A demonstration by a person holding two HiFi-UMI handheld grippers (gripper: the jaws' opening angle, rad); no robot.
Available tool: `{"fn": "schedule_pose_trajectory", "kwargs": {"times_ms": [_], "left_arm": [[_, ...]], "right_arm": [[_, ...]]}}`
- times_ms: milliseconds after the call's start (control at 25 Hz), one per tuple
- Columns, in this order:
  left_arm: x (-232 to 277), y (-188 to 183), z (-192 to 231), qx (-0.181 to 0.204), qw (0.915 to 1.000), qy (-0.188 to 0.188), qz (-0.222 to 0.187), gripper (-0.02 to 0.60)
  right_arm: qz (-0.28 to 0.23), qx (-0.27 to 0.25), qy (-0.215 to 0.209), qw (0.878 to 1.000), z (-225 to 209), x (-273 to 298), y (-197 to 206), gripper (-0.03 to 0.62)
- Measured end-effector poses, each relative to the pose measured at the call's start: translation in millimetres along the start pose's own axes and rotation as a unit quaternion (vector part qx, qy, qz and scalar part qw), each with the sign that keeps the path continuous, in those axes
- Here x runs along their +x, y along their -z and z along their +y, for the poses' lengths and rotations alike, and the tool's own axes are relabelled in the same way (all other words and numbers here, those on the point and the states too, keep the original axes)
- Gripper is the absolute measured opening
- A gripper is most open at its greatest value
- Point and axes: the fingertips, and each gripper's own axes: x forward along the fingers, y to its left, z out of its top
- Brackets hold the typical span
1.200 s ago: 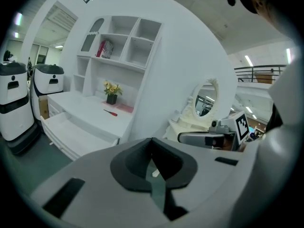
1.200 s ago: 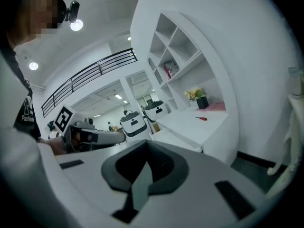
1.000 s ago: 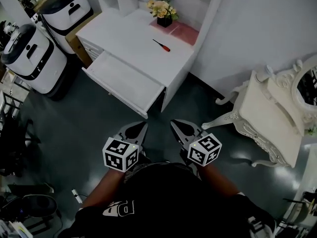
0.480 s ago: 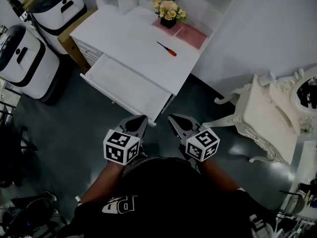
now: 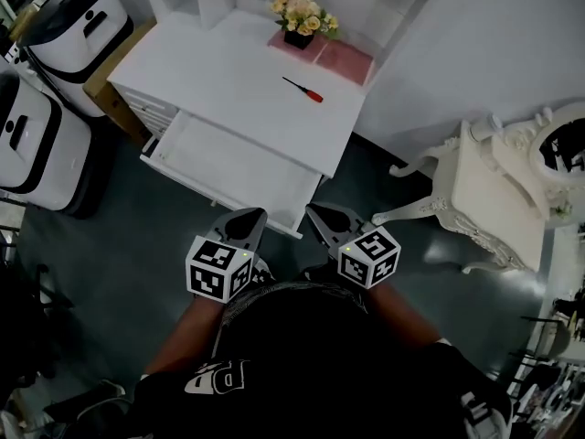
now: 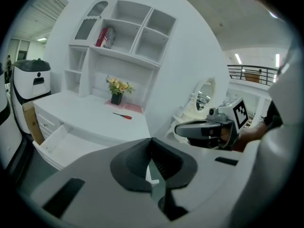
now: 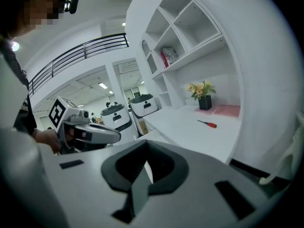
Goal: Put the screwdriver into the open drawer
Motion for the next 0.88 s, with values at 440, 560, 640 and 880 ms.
{"fn": "schedule_pose_trajectory", "kwargs": {"times_ms": [440,560,640,880], "left_arm": [[12.2,-0.4,18.7,0.007,0.9997,0.023,0.007,0.015],[14.4,-1.1,22.0,0.003,0.9998,0.019,0.005,0.015],[17.4,-2.8,23.7,0.003,0.9998,0.017,0.004,0.015],[32.0,-10.1,35.4,-0.009,0.9999,-0.009,-0.006,0.015]], "right_arm": [[0.012,0.003,0.036,0.999,-9.7,7.5,1.5,0.006],[0.013,0.000,0.035,0.999,-13.3,9.1,-1.6,0.006],[0.011,-0.002,0.035,0.999,-17.9,10.8,-5.4,0.006],[0.018,-0.014,0.026,0.999,-39.7,21.7,-10.0,0.006]]}}
